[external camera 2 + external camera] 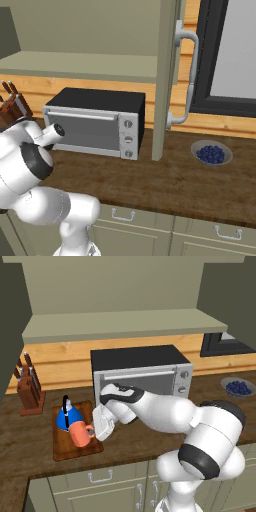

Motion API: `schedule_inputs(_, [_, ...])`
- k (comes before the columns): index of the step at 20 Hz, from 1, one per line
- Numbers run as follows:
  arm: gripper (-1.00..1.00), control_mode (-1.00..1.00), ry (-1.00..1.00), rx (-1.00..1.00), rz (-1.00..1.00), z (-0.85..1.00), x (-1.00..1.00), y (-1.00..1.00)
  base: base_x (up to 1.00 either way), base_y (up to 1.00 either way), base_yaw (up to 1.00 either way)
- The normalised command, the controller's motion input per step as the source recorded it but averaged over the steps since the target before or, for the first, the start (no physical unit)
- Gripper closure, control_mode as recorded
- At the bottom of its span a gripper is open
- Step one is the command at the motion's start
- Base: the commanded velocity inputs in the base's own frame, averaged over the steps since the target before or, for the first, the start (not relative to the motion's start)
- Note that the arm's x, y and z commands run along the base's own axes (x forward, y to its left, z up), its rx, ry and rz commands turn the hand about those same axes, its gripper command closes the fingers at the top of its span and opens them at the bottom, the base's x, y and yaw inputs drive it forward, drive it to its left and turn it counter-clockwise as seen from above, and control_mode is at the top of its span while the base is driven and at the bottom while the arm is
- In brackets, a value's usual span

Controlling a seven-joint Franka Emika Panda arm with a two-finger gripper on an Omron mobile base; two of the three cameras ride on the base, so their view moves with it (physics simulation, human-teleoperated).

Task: Pick the kettle from the counter and place it on the tray. Then pick the mug from the cabinet and place it on the tray. Then close the cabinet doors.

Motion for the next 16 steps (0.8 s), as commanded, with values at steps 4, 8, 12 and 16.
schedule_inputs(4, [1.00, -1.00, 0.00, 0.00, 0.00, -0.23, 0.17, 0.13, 0.00, 0.00, 0.00])
schedule_inputs(8, [1.00, -1.00, -0.02, 0.00, 0.00, -0.25, 0.14, 0.17, 0.00, 0.00, 0.00])
schedule_inputs(12, [1.00, -1.00, -0.05, 0.00, 0.00, -0.27, 0.11, 0.15, 0.00, 0.00, 0.00])
schedule_inputs(16, [1.00, -1.00, -0.09, 0.00, 0.00, -0.22, 0.06, 0.08, 0.00, 0.00, 0.00])
